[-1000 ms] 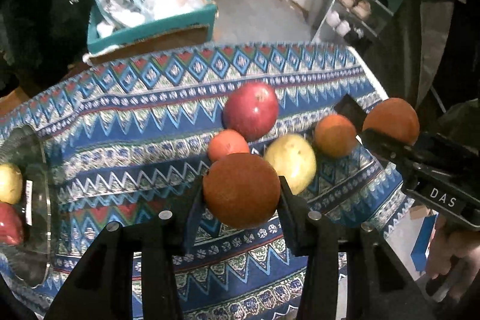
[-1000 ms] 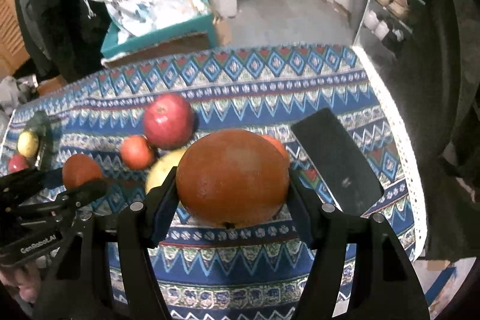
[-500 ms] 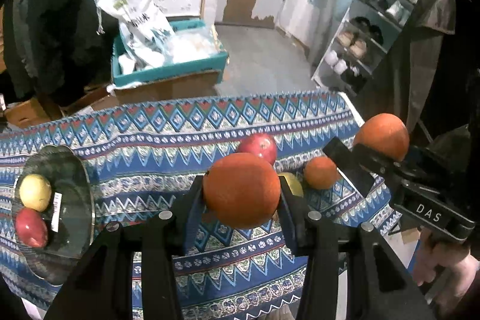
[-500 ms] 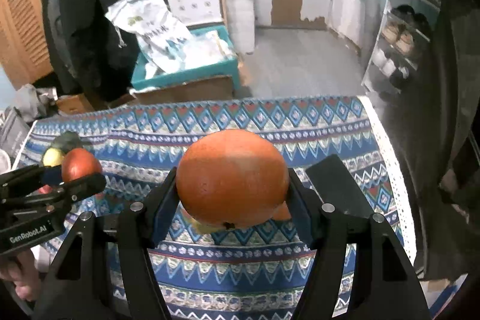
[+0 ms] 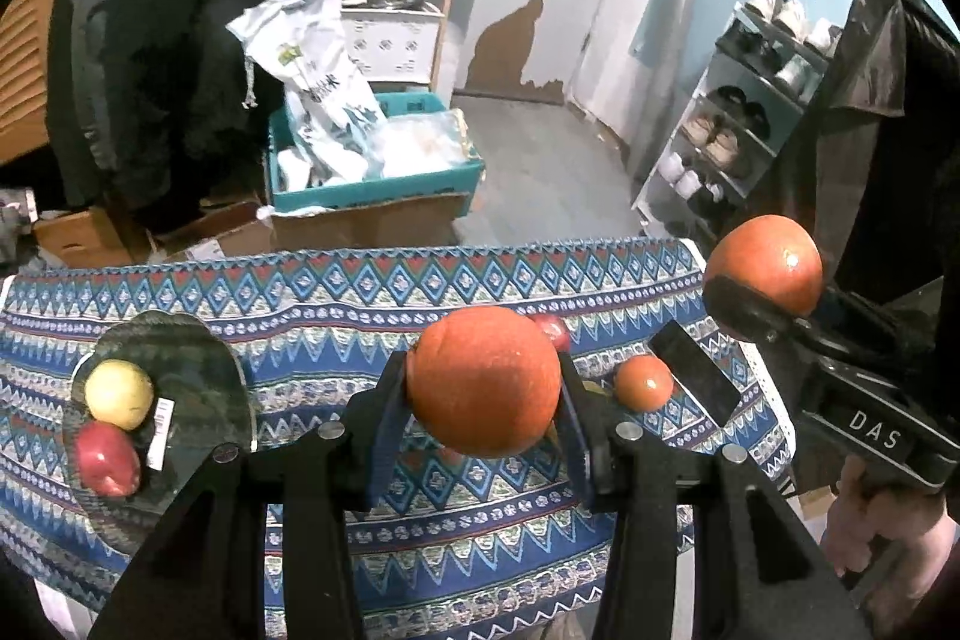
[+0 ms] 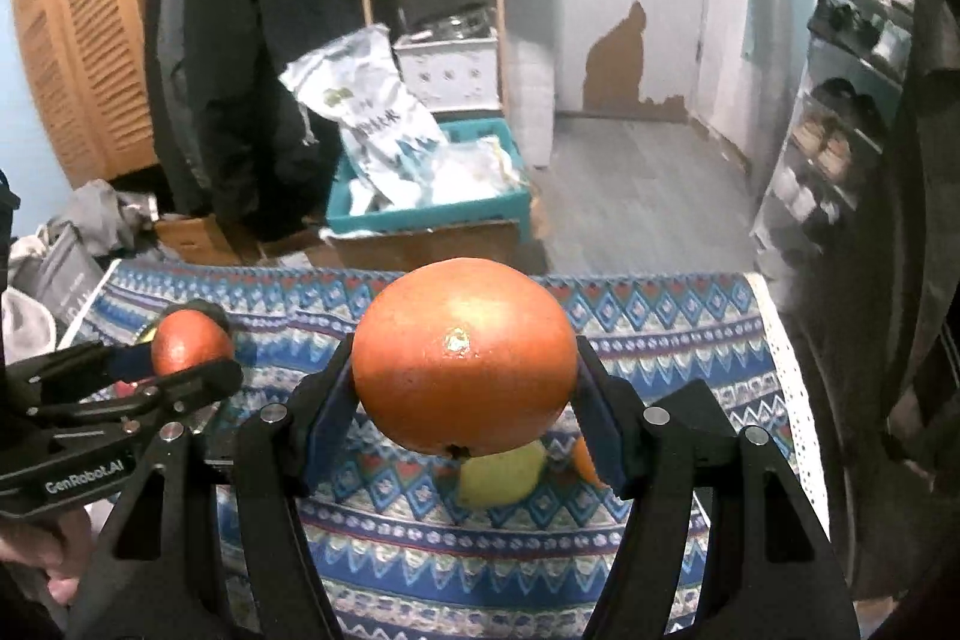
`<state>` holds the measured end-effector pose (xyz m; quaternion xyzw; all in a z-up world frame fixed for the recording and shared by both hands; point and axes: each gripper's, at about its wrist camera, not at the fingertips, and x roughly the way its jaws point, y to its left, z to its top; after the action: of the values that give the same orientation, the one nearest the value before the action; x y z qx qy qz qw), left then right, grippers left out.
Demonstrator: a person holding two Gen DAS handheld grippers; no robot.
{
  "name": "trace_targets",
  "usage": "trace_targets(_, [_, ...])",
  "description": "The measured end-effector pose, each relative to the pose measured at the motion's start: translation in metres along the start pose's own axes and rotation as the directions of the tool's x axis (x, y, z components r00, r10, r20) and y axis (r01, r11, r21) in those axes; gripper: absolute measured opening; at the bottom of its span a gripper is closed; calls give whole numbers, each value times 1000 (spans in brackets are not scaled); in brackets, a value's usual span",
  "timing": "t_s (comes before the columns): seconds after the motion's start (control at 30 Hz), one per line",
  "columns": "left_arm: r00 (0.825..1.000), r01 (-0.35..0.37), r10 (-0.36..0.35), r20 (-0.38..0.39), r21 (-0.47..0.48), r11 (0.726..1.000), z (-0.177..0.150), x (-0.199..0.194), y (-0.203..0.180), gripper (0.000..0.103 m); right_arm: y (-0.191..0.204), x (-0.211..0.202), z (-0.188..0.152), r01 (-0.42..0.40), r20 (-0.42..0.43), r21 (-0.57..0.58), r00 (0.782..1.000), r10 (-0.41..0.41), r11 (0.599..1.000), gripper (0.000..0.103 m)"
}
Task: Organize fruits
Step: 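Carry both oranges over the dark glass plate and lower them onto it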
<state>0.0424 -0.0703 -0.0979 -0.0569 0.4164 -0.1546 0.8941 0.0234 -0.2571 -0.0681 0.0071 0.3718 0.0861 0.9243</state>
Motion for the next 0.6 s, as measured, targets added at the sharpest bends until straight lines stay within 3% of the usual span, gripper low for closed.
trace_targets(0.6, [995,-69,75,58,-106,992,0,-34,66,46,67,19,27,-106,-11,-66,994,105,992,67])
